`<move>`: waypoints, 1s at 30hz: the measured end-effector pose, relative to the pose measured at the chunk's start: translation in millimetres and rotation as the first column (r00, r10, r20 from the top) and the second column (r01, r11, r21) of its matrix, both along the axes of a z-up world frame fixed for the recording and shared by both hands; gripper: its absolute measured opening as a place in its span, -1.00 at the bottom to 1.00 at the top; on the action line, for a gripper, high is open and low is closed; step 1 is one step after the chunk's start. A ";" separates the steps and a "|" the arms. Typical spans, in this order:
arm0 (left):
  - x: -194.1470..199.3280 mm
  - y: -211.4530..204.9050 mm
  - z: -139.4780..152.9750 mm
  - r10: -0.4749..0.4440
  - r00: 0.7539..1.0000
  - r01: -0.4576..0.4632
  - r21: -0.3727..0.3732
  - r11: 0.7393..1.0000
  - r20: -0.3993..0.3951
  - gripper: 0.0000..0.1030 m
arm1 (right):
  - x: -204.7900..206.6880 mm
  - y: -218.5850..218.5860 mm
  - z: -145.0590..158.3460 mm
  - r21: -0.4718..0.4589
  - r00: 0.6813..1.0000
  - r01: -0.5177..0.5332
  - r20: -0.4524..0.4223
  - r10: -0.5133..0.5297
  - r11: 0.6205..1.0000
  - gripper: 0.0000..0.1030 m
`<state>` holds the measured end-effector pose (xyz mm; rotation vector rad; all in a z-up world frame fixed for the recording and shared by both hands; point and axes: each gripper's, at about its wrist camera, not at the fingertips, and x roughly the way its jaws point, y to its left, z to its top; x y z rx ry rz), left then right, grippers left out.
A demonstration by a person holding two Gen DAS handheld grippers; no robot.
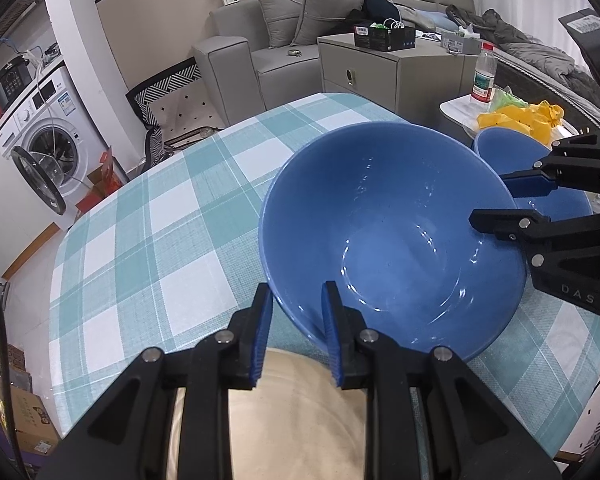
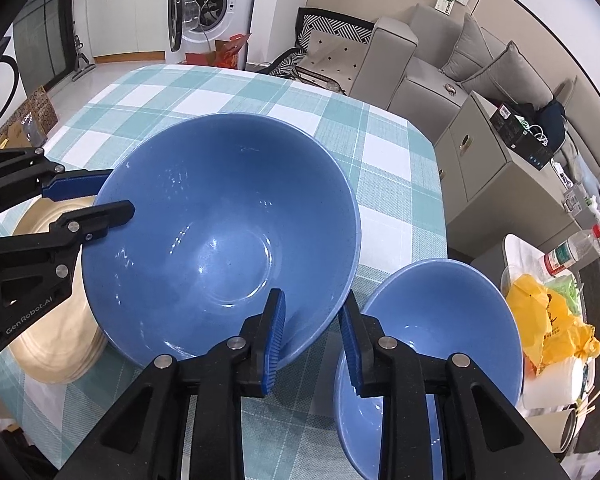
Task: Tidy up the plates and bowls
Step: 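Open the left gripper while the right gripper also opens, releasing the bowl, then raise both grippers and move them to the rim of the next light-blue bowl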
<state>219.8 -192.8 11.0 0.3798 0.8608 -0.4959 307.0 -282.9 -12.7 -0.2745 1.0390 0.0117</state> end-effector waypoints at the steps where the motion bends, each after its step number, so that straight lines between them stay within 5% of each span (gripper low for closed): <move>1: 0.0 0.1 0.0 0.000 1.000 0.000 0.000 1.000 0.000 -0.54 | -0.1 -0.1 0.1 0.003 1.000 -0.001 -0.001 0.001 1.000 -0.46; 10: 1.6 3.6 3.3 -0.005 1.000 0.005 -0.013 1.000 0.003 -0.51 | 0.6 -5.3 4.4 0.029 1.000 0.001 0.006 -0.001 1.000 -0.39; 15: 2.3 4.6 5.0 -0.002 1.000 0.002 -0.012 1.000 0.004 -0.50 | -1.0 -5.2 9.8 0.049 1.000 -0.014 0.022 0.013 0.999 -0.11; 19: 1.8 12.1 11.4 0.015 1.000 -0.014 -0.043 0.999 0.012 0.00 | -3.3 -10.4 18.2 0.085 0.999 -0.013 0.043 0.009 0.996 0.14; 21: 1.1 16.5 16.1 0.018 1.000 -0.016 -0.062 0.998 0.019 0.01 | -5.4 -13.8 24.4 0.122 0.998 -0.013 0.070 0.005 0.992 0.56; 24: 2.0 23.4 22.9 0.025 1.000 -0.024 -0.103 0.994 0.015 0.12 | -9.6 -20.3 34.7 0.179 0.994 -0.012 0.112 -0.008 0.984 0.66; 26: 1.7 26.8 27.1 0.028 1.000 -0.026 -0.128 0.991 0.014 0.41 | -9.7 -20.6 38.3 0.187 0.993 -0.008 0.114 -0.014 0.982 0.79; 27: 0.8 29.2 29.5 0.037 0.999 -0.034 -0.144 0.989 0.021 0.84 | -10.4 -20.1 40.5 0.186 0.992 -0.004 0.123 -0.019 0.983 0.84; 28: -0.7 32.4 32.9 0.054 0.998 -0.048 -0.167 0.985 0.036 1.00 | -11.6 -19.9 42.6 0.184 0.991 0.000 0.133 -0.025 0.983 0.88; 30: -1.9 35.7 36.3 0.070 0.997 -0.061 -0.192 0.980 0.042 1.00 | -13.3 -19.3 45.8 0.188 0.989 -0.001 0.145 -0.026 0.982 0.98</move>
